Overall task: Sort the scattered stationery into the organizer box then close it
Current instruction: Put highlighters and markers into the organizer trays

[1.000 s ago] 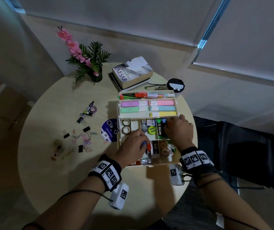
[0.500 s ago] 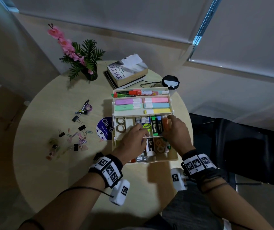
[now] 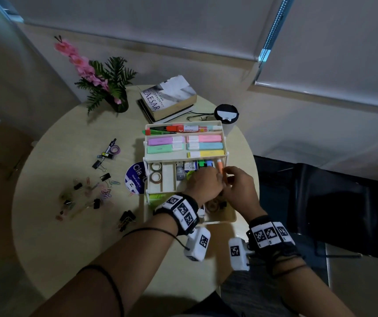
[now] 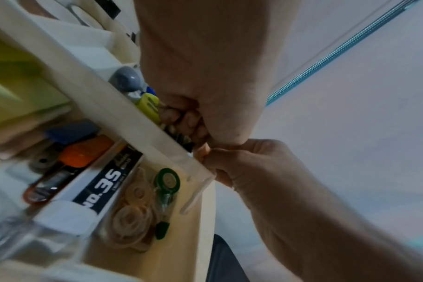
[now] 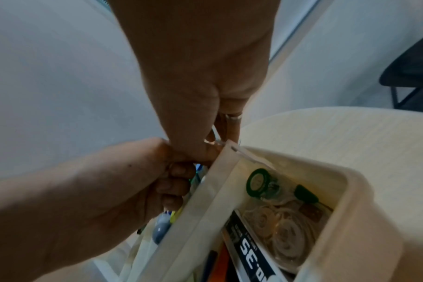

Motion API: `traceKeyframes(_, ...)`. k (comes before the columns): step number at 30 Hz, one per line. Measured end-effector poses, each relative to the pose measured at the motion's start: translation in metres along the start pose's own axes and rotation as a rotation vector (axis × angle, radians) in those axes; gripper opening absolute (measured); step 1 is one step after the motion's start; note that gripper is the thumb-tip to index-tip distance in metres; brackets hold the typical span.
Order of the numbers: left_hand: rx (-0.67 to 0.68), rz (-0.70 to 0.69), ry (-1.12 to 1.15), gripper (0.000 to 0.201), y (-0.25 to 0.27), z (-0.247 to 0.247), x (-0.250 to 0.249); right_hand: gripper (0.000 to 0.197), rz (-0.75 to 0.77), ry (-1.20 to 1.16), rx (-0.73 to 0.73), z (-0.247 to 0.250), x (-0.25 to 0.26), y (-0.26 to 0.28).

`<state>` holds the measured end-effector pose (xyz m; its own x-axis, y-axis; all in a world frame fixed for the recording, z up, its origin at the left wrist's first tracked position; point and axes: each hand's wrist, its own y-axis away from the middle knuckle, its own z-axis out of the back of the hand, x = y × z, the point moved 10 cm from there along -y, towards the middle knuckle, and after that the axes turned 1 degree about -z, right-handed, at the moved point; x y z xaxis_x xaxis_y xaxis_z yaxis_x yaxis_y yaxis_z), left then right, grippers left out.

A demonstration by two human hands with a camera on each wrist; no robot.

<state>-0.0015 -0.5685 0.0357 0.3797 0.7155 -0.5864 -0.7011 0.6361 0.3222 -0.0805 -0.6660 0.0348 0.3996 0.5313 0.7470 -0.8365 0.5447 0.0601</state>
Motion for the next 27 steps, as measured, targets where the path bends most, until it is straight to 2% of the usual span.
traceKeyframes(5, -0.046, 0.125, 0.029, 0.025, -0.012, 0.0, -0.009, 0.028, -0.163, -0.188, 0.128, -0.002, -0.031, 0.011)
traceKeyframes(9, -0.04, 0.242, 0.097, 0.026, -0.013, 0.0, -0.002, 0.035, -0.183, -0.231, 0.189, -0.006, -0.039, 0.019)
traceKeyframes(13, -0.019, 0.271, 0.154, 0.026, -0.001, 0.009, 0.004, 0.032, -0.158, -0.182, 0.074, 0.007, -0.037, 0.019)
traceKeyframes(15, 0.002, 0.253, 0.102, 0.036, 0.014, 0.021, 0.006, 0.03, -0.132, -0.127, -0.023, 0.02, -0.034, 0.02)
traceKeyframes(18, 0.027, 0.122, 0.024, 0.04, 0.037, 0.048, 0.005, 0.021, -0.021, -0.104, -0.129, 0.036, -0.008, 0.021)
traceKeyframes(20, 0.007, 0.016, -0.026, 0.03, 0.05, 0.078, 0.005, 0.02, 0.126, -0.08, -0.149, 0.041, 0.025, 0.021)
traceKeyframes(23, -0.084, -0.042, -0.055, 0.017, 0.052, 0.134, 0.02, 0.022, 0.328, -0.014, -0.105, 0.032, 0.076, 0.017)
traceKeyframes(27, -0.259, -0.046, -0.12, 0.017, 0.039, 0.193, 0.052, 0.035, 0.41, 0.059, 0.001, -0.001, 0.114, -0.001)
